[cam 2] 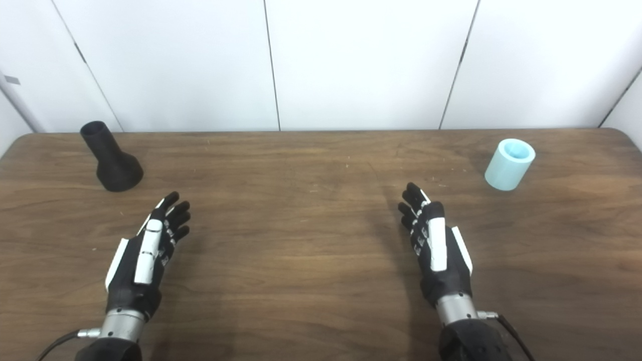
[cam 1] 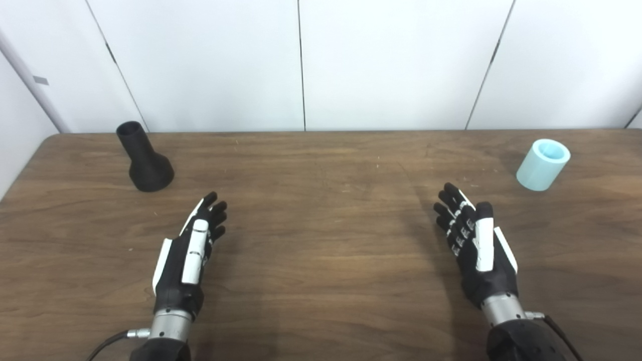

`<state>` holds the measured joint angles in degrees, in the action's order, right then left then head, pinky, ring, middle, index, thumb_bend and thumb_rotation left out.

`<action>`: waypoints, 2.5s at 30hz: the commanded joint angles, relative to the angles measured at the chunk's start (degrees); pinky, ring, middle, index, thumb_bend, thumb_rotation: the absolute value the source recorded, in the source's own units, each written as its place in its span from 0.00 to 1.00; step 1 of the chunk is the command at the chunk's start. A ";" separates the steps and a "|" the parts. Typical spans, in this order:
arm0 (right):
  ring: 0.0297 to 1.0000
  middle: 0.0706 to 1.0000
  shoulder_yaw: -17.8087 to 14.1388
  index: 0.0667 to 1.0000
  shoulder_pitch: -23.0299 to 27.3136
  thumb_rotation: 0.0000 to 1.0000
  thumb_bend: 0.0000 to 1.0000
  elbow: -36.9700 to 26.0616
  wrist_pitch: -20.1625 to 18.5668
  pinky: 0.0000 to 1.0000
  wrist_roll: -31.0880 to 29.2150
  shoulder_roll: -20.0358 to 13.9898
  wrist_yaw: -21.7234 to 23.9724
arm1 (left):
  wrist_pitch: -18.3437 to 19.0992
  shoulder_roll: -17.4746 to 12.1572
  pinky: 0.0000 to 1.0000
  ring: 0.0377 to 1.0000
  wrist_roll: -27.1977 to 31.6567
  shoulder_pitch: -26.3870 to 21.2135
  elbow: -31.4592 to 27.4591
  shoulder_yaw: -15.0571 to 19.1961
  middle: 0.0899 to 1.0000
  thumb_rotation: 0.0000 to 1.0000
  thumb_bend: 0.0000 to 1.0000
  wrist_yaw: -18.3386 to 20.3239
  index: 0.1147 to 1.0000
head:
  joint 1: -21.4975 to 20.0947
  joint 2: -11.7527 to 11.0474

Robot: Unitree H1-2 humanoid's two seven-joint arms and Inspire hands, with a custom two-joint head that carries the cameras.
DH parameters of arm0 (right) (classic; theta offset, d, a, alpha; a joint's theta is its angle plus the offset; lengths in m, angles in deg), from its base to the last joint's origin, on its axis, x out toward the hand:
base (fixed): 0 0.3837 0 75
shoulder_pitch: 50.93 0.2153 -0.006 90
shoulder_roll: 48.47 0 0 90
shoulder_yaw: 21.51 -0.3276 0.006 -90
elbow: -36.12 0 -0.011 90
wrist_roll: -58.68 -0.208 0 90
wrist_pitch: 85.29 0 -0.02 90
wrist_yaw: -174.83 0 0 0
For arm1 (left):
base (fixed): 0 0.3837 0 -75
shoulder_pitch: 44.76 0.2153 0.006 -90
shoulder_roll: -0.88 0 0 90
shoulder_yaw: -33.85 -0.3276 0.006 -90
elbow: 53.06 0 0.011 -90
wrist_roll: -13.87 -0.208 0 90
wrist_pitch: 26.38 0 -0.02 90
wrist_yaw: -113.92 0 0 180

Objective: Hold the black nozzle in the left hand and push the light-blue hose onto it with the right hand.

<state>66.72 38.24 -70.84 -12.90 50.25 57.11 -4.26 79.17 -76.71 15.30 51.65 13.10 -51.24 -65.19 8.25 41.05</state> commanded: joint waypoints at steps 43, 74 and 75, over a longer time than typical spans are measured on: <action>0.88 0.90 -4.76 0.91 0.16 1.00 0.64 14.45 14.57 0.84 -8.13 -5.83 7.13 | -12.42 3.33 0.87 0.89 -4.14 2.03 8.87 -5.60 0.89 0.89 0.33 -4.05 0.87 | 17.08 -14.44; 0.85 0.88 -4.23 0.89 1.78 1.00 0.67 18.15 16.20 0.77 -7.57 -6.59 8.06 | -0.77 -2.03 0.83 0.85 -16.33 -3.36 -8.07 4.82 0.85 0.01 0.73 -7.88 0.84 | 15.75 -15.09; 0.84 0.88 -4.24 0.89 1.70 1.00 0.67 18.32 16.50 0.77 -7.63 -6.64 8.20 | 0.08 -2.42 0.83 0.85 -16.68 -3.99 -8.19 5.75 0.85 0.00 0.73 -8.15 0.84 | 15.76 -15.04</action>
<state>62.58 41.35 -56.21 2.19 42.72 50.77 3.02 78.97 -78.88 -0.27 49.26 6.75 -45.79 -72.58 24.08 25.93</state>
